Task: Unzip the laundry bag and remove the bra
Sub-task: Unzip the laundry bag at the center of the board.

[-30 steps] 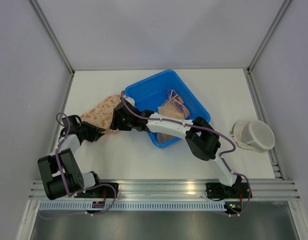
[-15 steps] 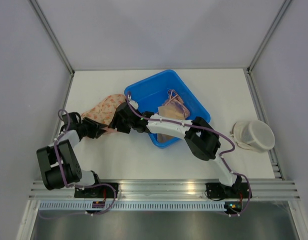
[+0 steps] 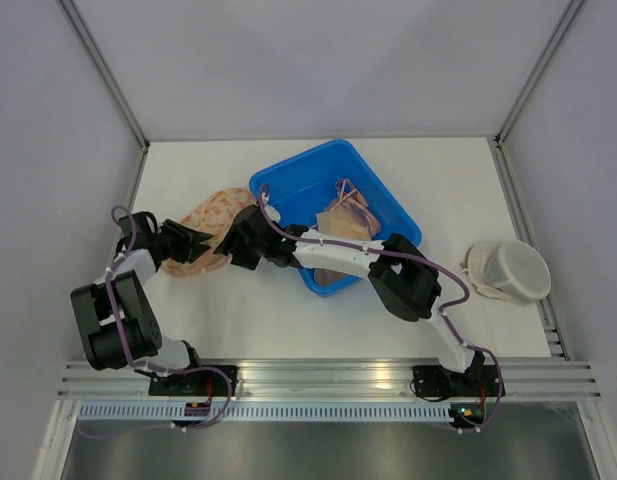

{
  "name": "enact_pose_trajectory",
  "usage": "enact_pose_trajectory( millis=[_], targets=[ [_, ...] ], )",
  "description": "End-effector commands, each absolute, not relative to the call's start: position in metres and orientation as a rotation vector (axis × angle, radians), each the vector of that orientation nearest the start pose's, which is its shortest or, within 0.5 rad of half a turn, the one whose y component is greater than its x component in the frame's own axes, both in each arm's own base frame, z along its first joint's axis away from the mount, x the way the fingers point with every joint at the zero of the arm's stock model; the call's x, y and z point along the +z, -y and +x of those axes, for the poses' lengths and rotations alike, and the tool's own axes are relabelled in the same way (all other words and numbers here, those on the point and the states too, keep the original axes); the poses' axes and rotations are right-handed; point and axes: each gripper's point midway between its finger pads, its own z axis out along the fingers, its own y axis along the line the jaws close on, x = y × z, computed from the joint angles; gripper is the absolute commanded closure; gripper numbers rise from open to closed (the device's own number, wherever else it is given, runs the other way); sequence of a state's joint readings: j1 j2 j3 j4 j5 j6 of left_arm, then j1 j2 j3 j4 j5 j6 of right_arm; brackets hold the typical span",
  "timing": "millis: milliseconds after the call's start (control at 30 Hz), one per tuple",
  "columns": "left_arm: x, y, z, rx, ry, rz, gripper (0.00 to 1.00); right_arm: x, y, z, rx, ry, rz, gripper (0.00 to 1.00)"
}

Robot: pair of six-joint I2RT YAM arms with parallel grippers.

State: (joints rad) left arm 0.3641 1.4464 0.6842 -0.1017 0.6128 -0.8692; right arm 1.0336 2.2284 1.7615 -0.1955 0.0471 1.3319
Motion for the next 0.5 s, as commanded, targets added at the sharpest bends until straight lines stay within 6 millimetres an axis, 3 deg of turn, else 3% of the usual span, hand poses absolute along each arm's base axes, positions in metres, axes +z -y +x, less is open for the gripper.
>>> enact_pose_trajectory(
  millis=[0,133,200,467],
  targets=[
    [0.082,0.004,0.345,-0.979,-2.168,-1.14,0.57,0.108,-0.566,0.293,1.187,-2.482,0.489,0.39],
    [0.08,-0.007,0.343,-0.909,-2.184,-1.168,0.57,0.098,-0.571,0.297,1.165,-2.507,0.526,0.39],
    [0.086,-0.022,0.344,-0.845,-2.161,-1.195,0.57,0.094,-0.574,0.298,1.167,-2.513,0.545,0.39],
    [0.141,-0.067,0.35,-0.653,-2.05,-1.163,0.51,0.078,-0.583,0.297,1.183,-2.544,0.589,0.4]
  ],
)
